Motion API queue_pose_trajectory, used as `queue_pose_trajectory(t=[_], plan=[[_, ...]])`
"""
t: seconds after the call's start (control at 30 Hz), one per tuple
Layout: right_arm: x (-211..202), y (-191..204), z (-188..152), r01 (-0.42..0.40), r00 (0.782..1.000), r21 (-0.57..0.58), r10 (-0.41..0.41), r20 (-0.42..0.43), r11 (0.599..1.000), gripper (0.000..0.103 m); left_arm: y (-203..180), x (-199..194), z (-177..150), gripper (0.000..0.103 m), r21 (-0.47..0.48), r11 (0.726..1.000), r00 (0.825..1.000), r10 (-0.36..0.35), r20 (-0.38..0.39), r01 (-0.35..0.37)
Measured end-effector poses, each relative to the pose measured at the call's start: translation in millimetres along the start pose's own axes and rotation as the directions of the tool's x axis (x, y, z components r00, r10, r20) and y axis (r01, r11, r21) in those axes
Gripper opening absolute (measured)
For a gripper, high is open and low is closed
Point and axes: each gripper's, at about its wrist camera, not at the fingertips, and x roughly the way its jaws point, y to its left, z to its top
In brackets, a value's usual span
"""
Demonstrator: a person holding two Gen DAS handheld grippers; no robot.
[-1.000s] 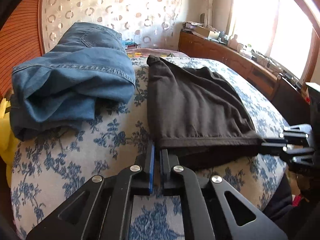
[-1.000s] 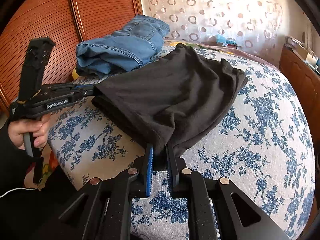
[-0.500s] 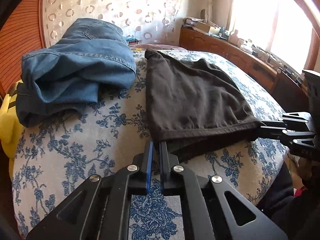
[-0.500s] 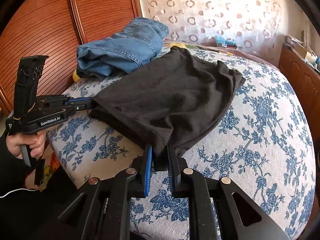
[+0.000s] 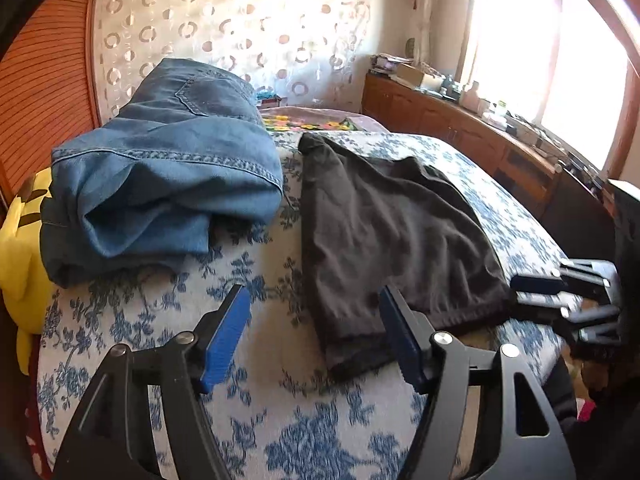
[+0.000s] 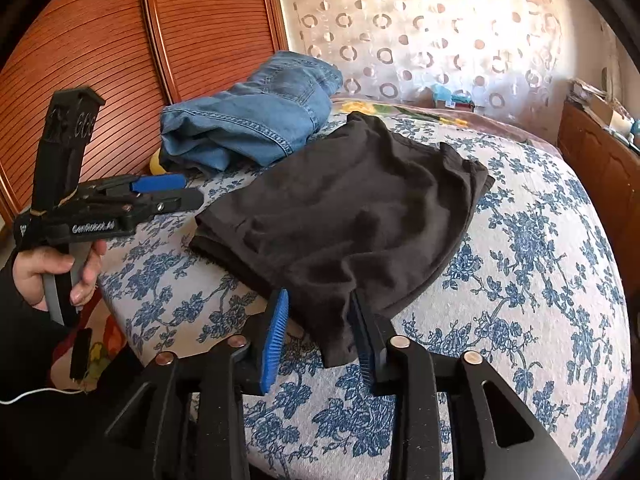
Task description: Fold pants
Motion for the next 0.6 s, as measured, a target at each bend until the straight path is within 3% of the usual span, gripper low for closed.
queue_pose_trajectory(t=[0.13,0.3,0.6], plan=[[10.0,-1.8,-0.7,-0.008,1.0,0.001,0.008,-0.019,1.0,0.036,0.8,13.8,3.8,0.068,-0.008,1.0,1.0,-0.008,-0.029,0.008],[19.7,-4.6,-4.3,0.0,0.999,0.002,0.0,-0.044,1.0,0.04,0.6,26.2,-1.4,0.058,0.001,1.0,0.997,0.005,-0.08,-0.005],[27.0,-2.2,-7.8,0.024,0.998,-0.015,-0.025,-0.051,1.0,0.046,-6.3,36.7,-10.8,0.057,0.047,0.999,0.992,0.029,-0.125,-0.024]])
